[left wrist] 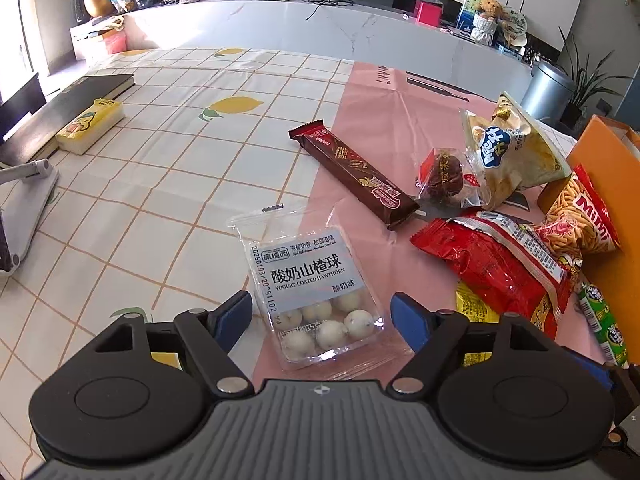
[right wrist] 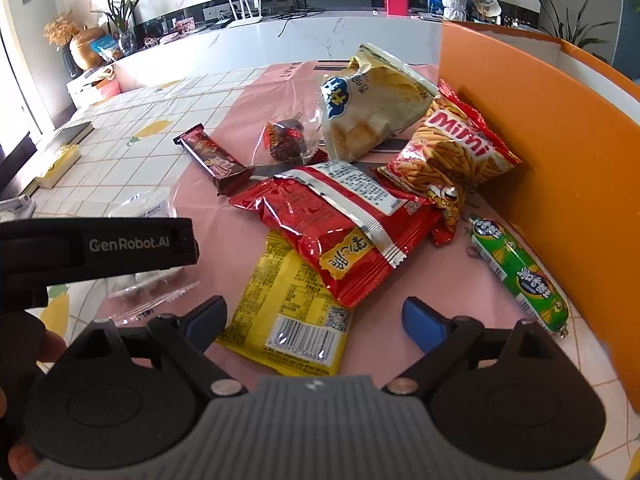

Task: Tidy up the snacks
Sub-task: 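Grasp the yogurt hawthorn ball pack with the left tool while the right tool grasps the yellow packet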

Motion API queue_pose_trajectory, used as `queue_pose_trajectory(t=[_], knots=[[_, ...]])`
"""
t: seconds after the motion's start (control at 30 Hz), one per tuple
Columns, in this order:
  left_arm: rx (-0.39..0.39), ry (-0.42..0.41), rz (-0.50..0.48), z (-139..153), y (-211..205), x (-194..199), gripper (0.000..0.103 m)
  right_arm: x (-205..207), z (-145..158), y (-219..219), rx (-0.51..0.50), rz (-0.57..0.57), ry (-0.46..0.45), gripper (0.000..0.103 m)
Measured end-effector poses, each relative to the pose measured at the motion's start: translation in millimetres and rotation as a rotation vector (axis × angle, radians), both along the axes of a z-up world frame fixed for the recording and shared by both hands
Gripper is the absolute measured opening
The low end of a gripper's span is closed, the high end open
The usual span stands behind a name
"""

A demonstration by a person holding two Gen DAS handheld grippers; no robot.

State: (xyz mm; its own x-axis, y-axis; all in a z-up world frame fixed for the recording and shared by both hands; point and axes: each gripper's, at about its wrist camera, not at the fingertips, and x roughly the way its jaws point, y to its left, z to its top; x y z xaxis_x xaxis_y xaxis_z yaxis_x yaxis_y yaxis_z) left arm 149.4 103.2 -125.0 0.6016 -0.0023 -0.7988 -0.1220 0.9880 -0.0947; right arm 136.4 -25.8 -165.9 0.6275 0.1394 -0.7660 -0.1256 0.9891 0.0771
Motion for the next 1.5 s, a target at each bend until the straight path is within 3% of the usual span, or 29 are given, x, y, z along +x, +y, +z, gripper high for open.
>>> queue_pose_trajectory(t=[0.17,0.33,0.53,0.73,0.83,0.93,1.0,1.33,1.5], knots=[[-0.011,0.023,-0.037,2.8,6.2,-6.8,0.077,-7.5,4.1,-2.6,-0.045,0.026,-0.007,0.058],[0.003,0.062,-0.092,6.2,7.1,-23.7,0.075,-25.7,7.8,-17.6,-0.054,0.025,0.019,0.055],[0.0,0.1,-0.245,10.0,-5.9,-50.8,0.075,-47.5,10.4,-36.1,-0.066,0.005,0.063,0.055],[0.06,0.121,-0.395,9.0,-25.9,-68.9,0.078,-71.7,11.9,-49.1,-0.092,0.026,0.073,0.055],[0.045,0.111,-0.366,10.5,-25.9,-71.9,0.082,-78.5,11.9,-50.8,-0.098,0.041,0.053,0.058],[0.002,0.101,-0.266,16.4,-22.1,-69.1,0.088,-78.9,14.0,-53.8,-0.069,0.042,0.024,0.072],[-0.015,0.093,-0.212,20.5,-21.9,-66.1,0.089,-76.9,14.7,-55.6,-0.049,0.038,0.011,0.076],[0.124,0.125,-0.146,5.5,-46.6,-61.9,0.089,-60.8,7.7,-68.9,0.059,-0.043,0.049,0.078],[0.127,0.11,-0.128,5.1,-45.4,-63.3,0.081,-63.5,5.1,-57.1,-0.017,-0.013,0.03,0.078]])
